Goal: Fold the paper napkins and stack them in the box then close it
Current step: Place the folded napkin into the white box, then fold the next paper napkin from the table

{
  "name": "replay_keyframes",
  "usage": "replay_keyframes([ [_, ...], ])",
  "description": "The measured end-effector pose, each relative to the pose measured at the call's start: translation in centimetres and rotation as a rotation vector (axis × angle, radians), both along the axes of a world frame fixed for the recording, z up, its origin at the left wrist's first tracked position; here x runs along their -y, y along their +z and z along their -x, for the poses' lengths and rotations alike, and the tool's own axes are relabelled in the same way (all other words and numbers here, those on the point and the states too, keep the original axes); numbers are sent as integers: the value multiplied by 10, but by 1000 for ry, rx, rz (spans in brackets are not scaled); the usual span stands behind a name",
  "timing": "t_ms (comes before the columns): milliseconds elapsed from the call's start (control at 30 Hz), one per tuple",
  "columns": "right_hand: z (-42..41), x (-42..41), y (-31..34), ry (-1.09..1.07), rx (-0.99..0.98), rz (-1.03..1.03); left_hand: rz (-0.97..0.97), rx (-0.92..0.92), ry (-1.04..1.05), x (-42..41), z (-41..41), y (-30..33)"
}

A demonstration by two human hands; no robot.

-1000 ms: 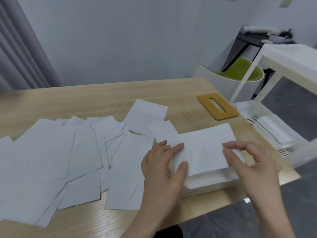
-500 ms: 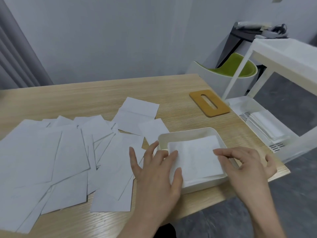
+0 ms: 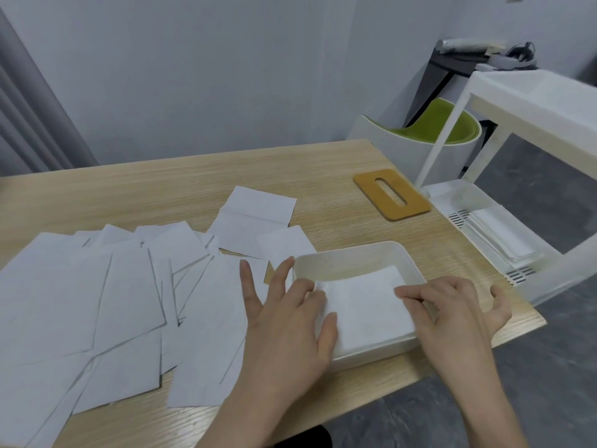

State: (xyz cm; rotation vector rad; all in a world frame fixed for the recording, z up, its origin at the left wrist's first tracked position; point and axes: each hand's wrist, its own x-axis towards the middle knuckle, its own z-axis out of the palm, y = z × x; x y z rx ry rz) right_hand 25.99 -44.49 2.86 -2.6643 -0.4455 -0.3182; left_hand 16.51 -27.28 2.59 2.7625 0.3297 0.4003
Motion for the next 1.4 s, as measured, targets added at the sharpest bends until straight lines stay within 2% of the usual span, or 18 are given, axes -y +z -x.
replay_keyframes([
  [267, 5, 1, 4, 32, 36, 21, -10, -99, -20, -2, -1, -2],
  [367, 12, -3, 6, 112, 79, -29, 2, -81, -20, -2, 0, -6],
  [567, 25, -16, 5, 313, 27, -8, 8, -31, -47, -2, 0, -7],
  [800, 30, -25, 3, 375, -60, 48, 298, 188, -34, -8, 11, -20],
  [1000, 31, -28, 8, 348, -101, 41, 432, 302, 98, -36, 35, -29],
  [1167, 42, -46, 12, 355, 1, -90, 413, 289, 236, -70, 59, -35],
  [1400, 69, -99, 16, 533, 50, -149, 365, 219, 307, -98, 85, -38],
])
